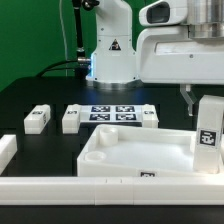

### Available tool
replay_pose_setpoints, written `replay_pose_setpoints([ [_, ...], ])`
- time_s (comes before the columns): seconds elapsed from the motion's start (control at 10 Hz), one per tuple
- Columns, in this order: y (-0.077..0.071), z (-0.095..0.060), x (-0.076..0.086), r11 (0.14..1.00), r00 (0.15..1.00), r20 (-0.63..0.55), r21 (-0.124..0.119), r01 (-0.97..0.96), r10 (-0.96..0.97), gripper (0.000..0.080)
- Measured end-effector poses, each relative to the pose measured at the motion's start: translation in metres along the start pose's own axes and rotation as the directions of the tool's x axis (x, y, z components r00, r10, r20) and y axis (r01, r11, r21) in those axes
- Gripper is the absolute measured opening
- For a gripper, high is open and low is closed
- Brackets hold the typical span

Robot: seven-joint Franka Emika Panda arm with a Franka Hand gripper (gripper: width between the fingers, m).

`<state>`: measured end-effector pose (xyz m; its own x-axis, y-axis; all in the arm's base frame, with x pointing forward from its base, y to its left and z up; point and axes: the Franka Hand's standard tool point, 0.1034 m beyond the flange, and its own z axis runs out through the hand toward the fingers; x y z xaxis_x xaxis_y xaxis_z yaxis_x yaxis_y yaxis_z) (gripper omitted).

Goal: Assemble desk

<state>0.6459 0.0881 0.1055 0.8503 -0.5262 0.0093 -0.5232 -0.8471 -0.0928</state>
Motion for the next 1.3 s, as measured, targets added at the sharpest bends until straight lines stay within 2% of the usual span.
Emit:
replay_pose_setpoints([
  [0.2, -0.001, -0.005, -0.001, 1.0, 1.0, 0.016, -0.005, 0.001, -0.001, 0.0308],
  [0.3, -0.009, -0.027, 0.002, 1.0, 1.0, 0.029, 0.003, 0.009, -0.009, 0.0308],
  [0.4, -0.015, -0.046, 0.002, 0.999, 0.999, 0.021, 0.018, 0.028, -0.028, 0.0529],
  [0.5, -0.017, -0.054, 0.002, 0.999, 0.999, 0.017, 0.023, 0.042, -0.043, 0.0529],
  [0.6, -0.016, -0.051, 0.002, 0.999, 0.999, 0.019, 0.021, 0.041, -0.041, 0.0621],
  [0.7, -0.015, -0.05, 0.002, 0.999, 0.999, 0.021, 0.019, 0.041, -0.041, 0.0644],
  [1.2, -0.015, -0.049, 0.001, 0.999, 0.999, 0.022, 0.018, 0.041, -0.041, 0.0649],
  [1.3, -0.015, -0.054, 0.0, 0.998, 0.998, 0.021, 0.021, 0.057, -0.058, 0.0649],
])
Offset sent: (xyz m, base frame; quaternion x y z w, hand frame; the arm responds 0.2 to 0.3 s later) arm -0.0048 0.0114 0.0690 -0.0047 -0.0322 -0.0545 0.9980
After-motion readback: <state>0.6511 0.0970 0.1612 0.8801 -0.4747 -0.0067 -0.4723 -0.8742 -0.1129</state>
